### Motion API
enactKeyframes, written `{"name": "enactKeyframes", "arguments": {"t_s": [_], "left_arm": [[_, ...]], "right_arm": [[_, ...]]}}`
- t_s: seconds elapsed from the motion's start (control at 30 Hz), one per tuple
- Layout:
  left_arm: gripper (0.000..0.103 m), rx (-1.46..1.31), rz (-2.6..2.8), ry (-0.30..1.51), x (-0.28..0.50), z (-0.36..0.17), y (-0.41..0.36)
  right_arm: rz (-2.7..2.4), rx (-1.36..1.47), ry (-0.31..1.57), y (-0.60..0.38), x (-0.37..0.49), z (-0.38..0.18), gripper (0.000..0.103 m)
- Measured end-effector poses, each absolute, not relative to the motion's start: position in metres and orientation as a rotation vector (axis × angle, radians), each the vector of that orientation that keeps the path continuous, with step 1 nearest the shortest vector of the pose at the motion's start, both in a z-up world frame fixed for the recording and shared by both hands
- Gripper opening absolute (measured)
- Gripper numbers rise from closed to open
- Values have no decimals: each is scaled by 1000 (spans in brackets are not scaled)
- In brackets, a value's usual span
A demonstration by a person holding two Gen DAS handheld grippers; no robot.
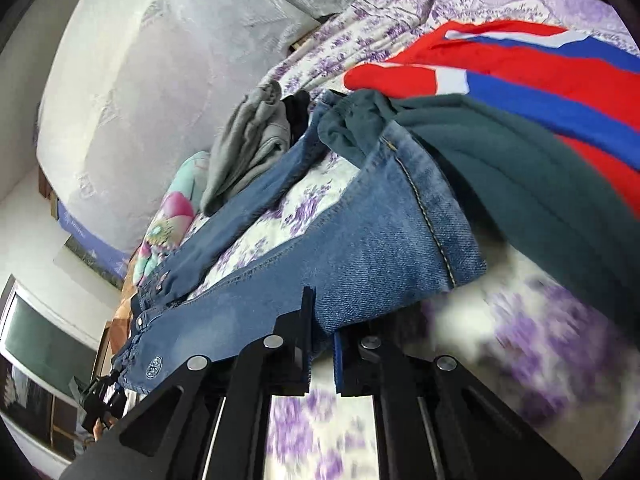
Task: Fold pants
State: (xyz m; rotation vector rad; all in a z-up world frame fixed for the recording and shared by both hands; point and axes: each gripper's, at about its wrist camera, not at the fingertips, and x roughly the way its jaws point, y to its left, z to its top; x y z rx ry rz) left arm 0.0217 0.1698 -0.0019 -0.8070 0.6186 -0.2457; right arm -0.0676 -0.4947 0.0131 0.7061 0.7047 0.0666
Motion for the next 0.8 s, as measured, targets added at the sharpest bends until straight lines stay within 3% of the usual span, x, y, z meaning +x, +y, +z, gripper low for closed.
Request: {"name": "enactKeyframes", "arguments": {"t_s": [0.3,0.33,0.37,0.47,0.5,0.53,0.7,0.8], "left_arm": [[18,-841,-231,689,-20,-34,184],[21,-843,-227,694,-22,-37,184],[21,-852,-233,686,-24,-37,187],[50,-806,-172,639,-42,-19,198],[63,-786,-146,618,-47,-13,202],[70,-759,-111,589,-53,-4,206],[72,-642,-112,539,-39,37,197],[80,-601,-222,530,-9,56,168]], "right_arm": [[102,651,811,-500,-96,-10,10],[107,667,808,-502,-97,-9,11],[92,665,802,-505,-98,-4,19],[-14,597,754,-513,-110,10,37],[-68,577,730,-519,-117,16,40],[-101,573,714,-525,-122,18,41],[-120,575,652,-531,-118,42,41],[-67,519,607,-506,-97,66,41]]}}
